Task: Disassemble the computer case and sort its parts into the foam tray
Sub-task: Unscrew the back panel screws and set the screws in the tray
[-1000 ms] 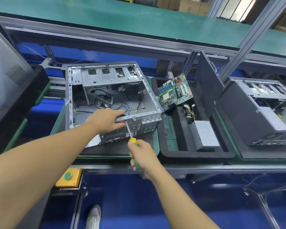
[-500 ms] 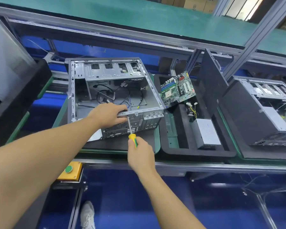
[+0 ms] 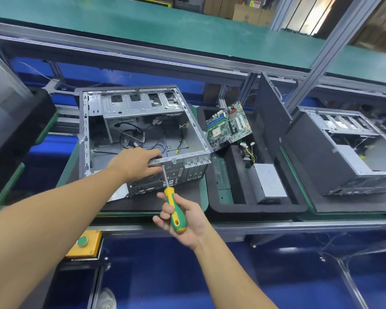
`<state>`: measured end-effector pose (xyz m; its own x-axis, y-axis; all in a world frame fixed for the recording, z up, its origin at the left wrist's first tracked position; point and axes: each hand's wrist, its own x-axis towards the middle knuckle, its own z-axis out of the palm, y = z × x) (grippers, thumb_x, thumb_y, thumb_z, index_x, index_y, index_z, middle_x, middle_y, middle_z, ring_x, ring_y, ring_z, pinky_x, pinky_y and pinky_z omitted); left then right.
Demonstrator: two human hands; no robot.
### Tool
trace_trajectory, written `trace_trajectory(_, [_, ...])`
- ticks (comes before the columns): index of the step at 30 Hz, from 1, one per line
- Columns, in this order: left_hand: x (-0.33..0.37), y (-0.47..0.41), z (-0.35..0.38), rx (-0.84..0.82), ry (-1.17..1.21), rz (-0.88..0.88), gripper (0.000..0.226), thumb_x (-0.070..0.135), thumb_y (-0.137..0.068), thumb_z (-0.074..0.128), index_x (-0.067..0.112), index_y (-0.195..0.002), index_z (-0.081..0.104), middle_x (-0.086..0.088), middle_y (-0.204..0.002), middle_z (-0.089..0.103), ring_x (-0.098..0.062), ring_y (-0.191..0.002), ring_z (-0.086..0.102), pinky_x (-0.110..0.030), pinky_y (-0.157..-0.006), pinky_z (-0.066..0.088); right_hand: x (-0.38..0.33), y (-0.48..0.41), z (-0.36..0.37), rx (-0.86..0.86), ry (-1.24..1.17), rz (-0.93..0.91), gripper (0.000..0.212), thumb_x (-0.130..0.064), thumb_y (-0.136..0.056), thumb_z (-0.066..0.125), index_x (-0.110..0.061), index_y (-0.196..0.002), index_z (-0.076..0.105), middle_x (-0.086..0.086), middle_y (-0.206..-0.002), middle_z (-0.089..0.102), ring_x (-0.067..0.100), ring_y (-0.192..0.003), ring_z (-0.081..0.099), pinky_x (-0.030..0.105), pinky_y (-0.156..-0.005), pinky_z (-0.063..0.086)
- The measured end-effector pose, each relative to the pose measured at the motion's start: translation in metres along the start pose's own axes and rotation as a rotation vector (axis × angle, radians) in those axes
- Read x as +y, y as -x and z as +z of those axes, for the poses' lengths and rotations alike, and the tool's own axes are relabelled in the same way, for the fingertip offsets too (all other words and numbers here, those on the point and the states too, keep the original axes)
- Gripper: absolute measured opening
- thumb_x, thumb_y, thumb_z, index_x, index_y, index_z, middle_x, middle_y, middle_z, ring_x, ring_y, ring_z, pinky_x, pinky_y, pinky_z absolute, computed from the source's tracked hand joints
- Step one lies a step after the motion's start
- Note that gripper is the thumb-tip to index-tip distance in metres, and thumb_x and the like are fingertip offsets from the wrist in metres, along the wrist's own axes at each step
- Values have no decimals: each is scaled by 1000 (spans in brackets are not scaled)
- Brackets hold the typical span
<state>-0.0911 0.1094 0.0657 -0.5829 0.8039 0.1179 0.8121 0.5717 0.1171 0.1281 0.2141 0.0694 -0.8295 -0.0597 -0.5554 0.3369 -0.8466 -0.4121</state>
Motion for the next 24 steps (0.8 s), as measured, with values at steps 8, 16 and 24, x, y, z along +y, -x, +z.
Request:
trace_trajectory(8, [1,0,-1,-21,-10,-4,46,70,-90,44,37,-120,52,8,-74,54,-26,-79,64,-33,-63,46,-1,14,29,647,1823,-458,22,-32,-102,43,-15,-104,58,10,-93,66,32,-85,67,29,-62,39])
trace_trajectory(16, [1,1,-2,-23,-9,-14,49,75,-87,43,38,-118,50,5,-77,56,-29,-84,65,-36,-70,50,-14,5,0,-8,-116,82,42,-24,-94,48,7,-115,67,7,-75,53,15,-57,39,21,-35,31])
trace_trajectory(24, [2,1,-2,-29,-5,-21,48,72,-88,44,37,-120,51,4,-77,56,-30,-83,65,-36,-69,49,1,2,12,474,975,-295,26,-29,-103,42,-10,-94,58,2,-71,53,20,-60,49,28,-50,37])
